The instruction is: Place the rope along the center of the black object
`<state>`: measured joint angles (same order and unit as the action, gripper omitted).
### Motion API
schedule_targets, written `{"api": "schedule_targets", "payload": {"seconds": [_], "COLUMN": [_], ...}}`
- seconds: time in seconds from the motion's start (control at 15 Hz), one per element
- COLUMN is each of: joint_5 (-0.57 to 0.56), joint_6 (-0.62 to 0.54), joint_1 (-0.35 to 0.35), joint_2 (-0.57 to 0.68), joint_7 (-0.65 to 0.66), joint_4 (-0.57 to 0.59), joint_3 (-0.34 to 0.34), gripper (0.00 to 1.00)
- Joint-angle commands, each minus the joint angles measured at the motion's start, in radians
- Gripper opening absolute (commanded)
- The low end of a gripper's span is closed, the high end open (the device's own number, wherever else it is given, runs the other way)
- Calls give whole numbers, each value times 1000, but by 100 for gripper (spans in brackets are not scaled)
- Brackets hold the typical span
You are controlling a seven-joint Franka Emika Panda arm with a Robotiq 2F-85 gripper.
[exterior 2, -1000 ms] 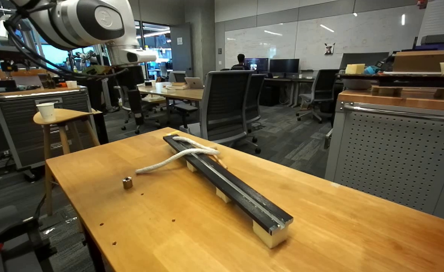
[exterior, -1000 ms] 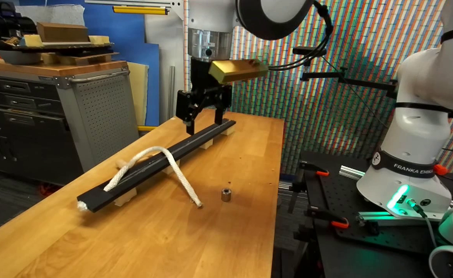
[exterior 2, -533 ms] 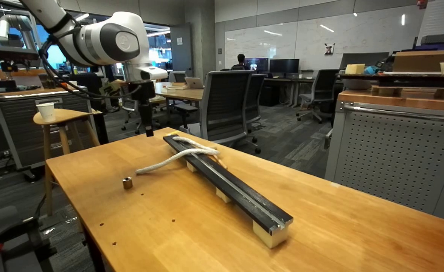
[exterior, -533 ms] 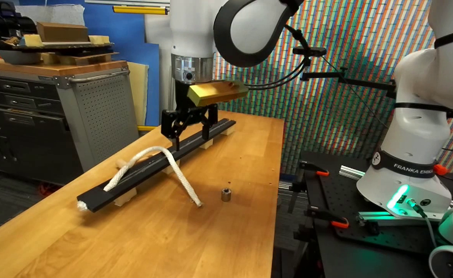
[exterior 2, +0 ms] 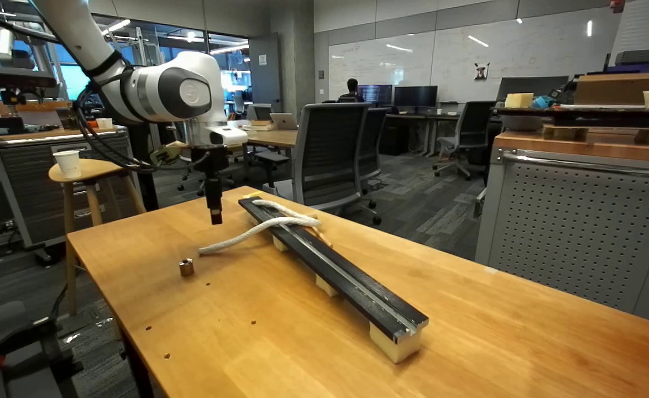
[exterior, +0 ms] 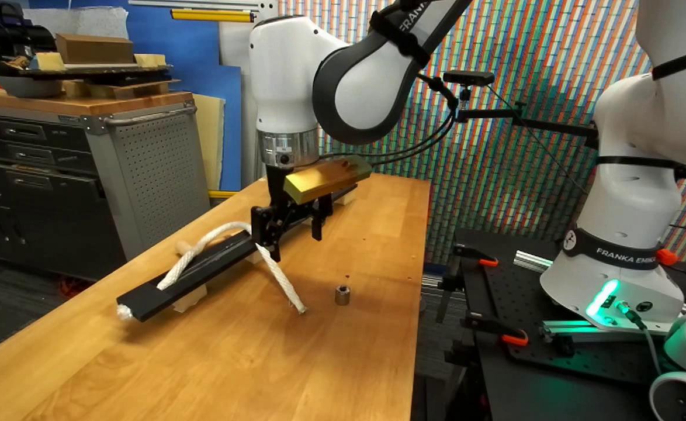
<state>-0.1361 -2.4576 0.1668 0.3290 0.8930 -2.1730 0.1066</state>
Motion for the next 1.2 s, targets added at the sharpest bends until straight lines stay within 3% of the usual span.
{"api": "schedule_targets", "payload": {"seconds": [0.0, 1.13], "joint_5": [30, 90], "joint_6": [16, -58], "joint_1": [39, 108], "joint_2": [49, 232], "joint_7": [-6, -19], "joint_4": [34, 163], "joint_3": [-22, -39], "gripper": [100, 100]}}
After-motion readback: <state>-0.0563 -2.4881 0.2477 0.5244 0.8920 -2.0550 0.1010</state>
